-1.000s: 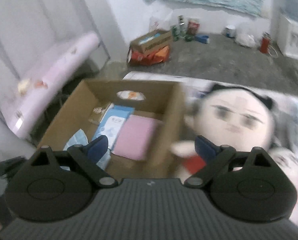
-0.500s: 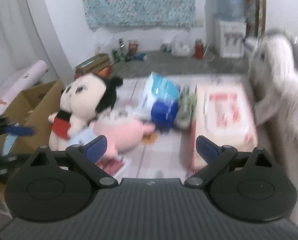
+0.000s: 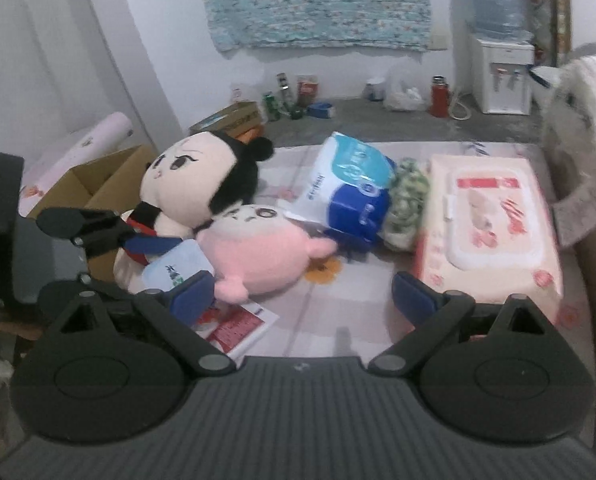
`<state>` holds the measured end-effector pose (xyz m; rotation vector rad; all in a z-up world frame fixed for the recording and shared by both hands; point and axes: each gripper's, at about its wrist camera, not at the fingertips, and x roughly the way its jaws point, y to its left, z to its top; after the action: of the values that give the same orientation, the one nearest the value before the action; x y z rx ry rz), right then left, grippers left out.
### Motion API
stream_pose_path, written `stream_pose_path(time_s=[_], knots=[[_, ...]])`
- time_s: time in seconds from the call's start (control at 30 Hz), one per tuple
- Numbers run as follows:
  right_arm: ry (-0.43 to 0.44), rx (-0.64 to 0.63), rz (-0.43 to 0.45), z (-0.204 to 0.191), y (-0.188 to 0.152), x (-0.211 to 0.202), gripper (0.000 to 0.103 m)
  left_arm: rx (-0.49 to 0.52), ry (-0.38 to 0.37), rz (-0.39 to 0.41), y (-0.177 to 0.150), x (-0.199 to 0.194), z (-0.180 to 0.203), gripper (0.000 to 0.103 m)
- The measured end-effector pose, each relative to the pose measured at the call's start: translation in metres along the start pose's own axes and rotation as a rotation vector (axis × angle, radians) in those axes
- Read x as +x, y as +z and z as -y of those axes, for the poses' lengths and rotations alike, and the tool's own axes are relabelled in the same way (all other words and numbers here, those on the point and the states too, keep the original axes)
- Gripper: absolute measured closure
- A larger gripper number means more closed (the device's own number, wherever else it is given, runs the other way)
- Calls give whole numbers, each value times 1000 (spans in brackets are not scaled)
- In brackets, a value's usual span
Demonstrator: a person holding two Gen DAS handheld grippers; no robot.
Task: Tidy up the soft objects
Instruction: 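Grasp the white yogurt cup with left tool while right tool grasps pink plush, then carry the yogurt cup and pink plush over the box and release them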
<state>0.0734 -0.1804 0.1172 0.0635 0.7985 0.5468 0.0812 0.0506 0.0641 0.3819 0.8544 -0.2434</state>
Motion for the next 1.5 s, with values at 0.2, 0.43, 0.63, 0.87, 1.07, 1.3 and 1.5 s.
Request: stream_pose_path(time_s=[0.2, 0.43, 0.63, 0.87, 1.07, 1.3, 1.5], knots=[[54, 29, -91, -7, 20, 47, 7, 2, -12, -14, -8, -14, 8, 41], [69, 203, -172, -8, 38, 94, 7, -19, -43, 34, -35, -75, 3, 41], [52, 248, -269, -20, 34, 141, 3, -111, 9, 90, -50, -115, -21, 41], [20, 191, -203, -37, 21, 131, 22, -230, 41, 142, -70, -163, -48, 41], [61, 218, -159, -35, 8, 81, 21, -377, 123, 215, -98, -222, -87, 41], [105, 164, -106, -49, 2, 11, 21, -505, 317, 114, -147, -243, -148, 41], [241, 121, -93, -97, 12, -11, 20, -572, 344, -98, -199, -199, -186, 41]])
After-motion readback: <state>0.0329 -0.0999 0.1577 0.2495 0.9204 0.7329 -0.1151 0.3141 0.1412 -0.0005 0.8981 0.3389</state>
